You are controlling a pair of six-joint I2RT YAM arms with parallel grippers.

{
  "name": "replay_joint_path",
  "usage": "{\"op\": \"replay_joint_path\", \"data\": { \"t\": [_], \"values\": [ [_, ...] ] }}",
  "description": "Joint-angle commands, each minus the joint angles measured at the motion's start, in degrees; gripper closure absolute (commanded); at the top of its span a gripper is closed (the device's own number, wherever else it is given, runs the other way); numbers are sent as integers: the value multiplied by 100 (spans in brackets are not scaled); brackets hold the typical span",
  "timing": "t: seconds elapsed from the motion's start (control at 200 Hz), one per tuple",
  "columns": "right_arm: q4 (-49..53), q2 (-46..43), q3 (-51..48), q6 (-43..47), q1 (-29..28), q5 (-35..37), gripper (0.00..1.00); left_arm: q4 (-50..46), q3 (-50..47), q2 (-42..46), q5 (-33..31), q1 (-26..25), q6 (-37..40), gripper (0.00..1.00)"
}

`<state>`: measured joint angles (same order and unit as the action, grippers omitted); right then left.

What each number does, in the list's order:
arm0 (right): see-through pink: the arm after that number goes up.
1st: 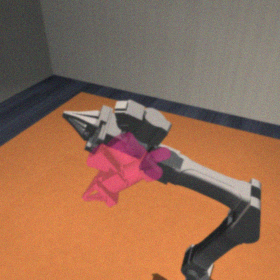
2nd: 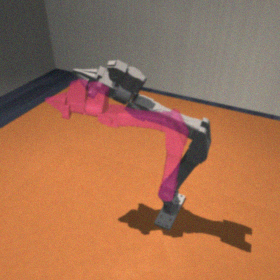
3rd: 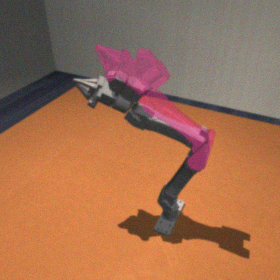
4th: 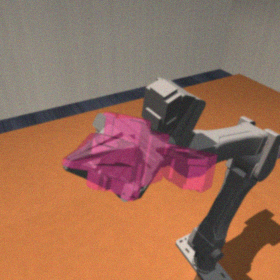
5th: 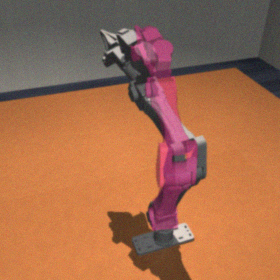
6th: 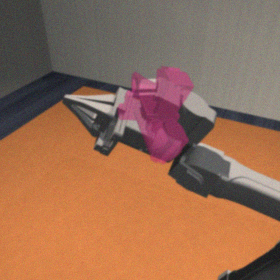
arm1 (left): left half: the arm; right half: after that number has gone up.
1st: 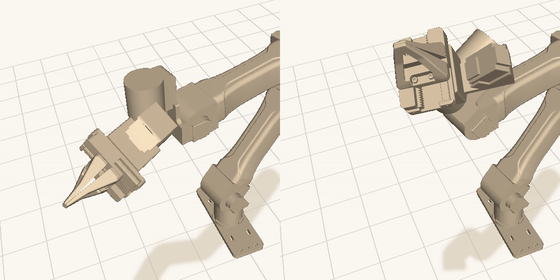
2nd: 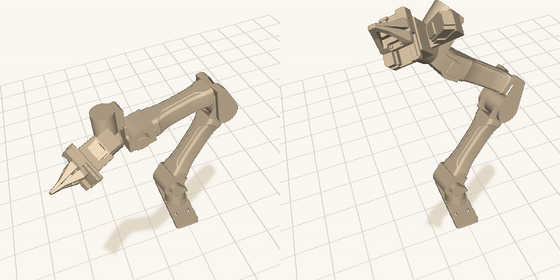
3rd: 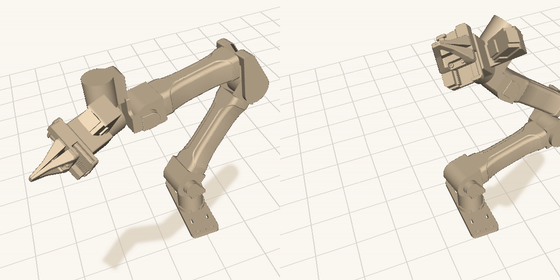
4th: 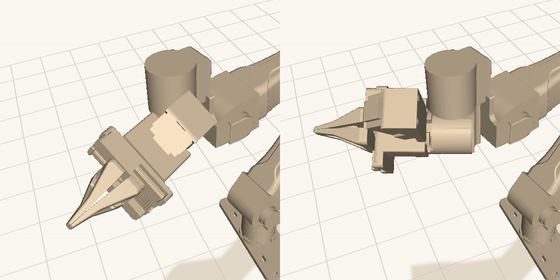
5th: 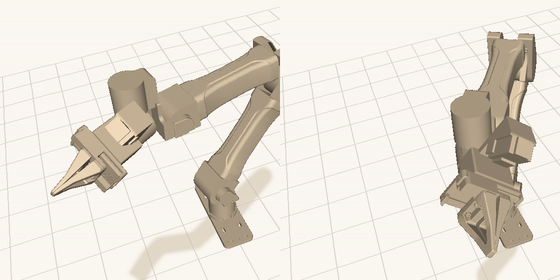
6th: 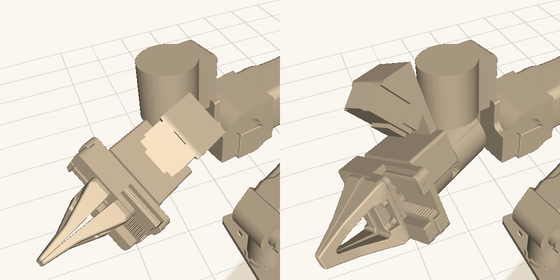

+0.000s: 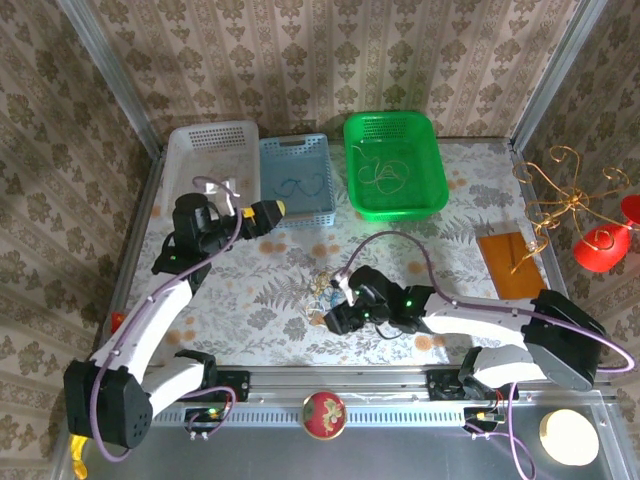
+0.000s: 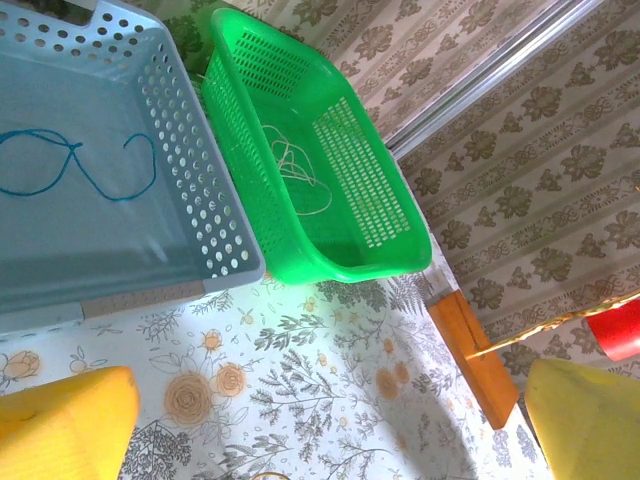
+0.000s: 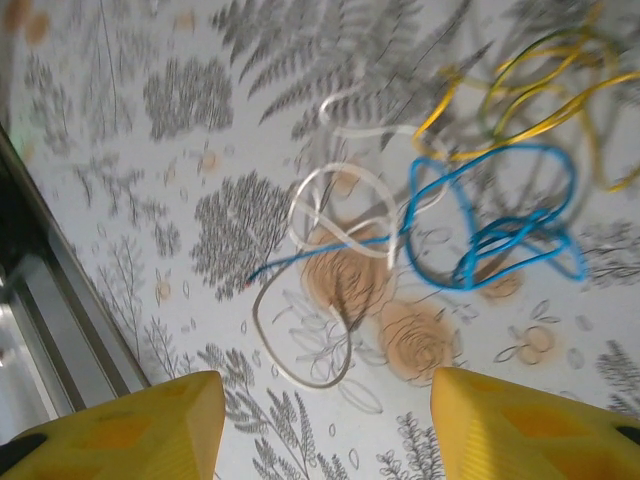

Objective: Untangle the cables

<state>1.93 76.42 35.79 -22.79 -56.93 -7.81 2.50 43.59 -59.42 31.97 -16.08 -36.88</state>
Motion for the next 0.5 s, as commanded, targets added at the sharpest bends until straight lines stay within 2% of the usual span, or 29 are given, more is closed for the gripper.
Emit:
{"op": "replay_joint_path", "data": {
  "t": [0.0,0.495],
  "values": [
    [-79,235,-6,480,-175,31,42,-111,-76,186,-81,16,-126,0],
    [-687,1241,203,622,-302,165,49,-170,-54,456,16,52,-245,0]
  ]
}}
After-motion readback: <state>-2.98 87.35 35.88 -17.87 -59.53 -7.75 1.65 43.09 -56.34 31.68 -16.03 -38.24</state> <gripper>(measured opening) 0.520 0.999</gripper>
